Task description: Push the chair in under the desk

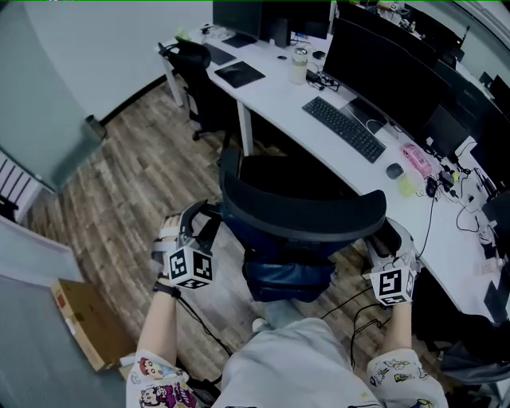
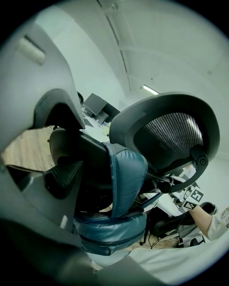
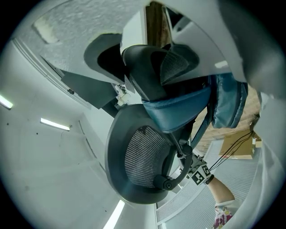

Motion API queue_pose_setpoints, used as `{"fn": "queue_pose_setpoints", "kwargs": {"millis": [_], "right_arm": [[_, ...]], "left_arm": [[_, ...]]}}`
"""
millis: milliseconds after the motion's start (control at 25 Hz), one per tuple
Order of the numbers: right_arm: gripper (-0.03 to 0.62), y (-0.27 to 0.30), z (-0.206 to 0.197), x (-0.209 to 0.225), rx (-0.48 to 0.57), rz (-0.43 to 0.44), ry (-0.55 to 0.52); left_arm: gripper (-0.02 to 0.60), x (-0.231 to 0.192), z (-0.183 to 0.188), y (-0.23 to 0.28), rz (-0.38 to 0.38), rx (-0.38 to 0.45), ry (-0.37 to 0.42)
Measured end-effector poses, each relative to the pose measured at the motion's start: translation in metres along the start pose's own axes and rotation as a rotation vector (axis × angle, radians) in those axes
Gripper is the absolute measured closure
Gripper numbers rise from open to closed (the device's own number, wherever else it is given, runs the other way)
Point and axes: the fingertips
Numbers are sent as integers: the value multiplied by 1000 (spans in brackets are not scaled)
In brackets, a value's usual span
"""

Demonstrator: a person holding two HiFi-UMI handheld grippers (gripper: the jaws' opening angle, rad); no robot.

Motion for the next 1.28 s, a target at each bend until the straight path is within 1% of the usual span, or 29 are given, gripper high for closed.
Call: {"fn": "queue_pose_setpoints", "kwargs": {"millis": [120,560,720,920,1040,1160,1280], "right_arm": [[345,9,-5,6,-29,-9,9],[351,40,-18,28,-87,-52,25],[350,48,-24,35,-125,-65,40],[350,61,-20,39,-157,-93,57],[350,69,-16,39,-198,-121,74],[350,74,-10,38,-264,-157,100],[350,81,-3,34,-327,-182,129]], "left_arm": [[351,-7,3,19,-16,5,9],[350,-35,21,90,-63,29,48],[350,-41,29,113,-87,51,61],[350,-58,33,143,-116,87,84],[350,-69,33,165,-153,119,107],[350,-83,39,192,-204,162,144],[350,-94,40,215,-250,187,177]]}}
Point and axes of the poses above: the fingertips, and each gripper's own axes: y forward along the fingers, x to its right, z out of its top, and after that the axes turned 14 degrees about -y, right-handed
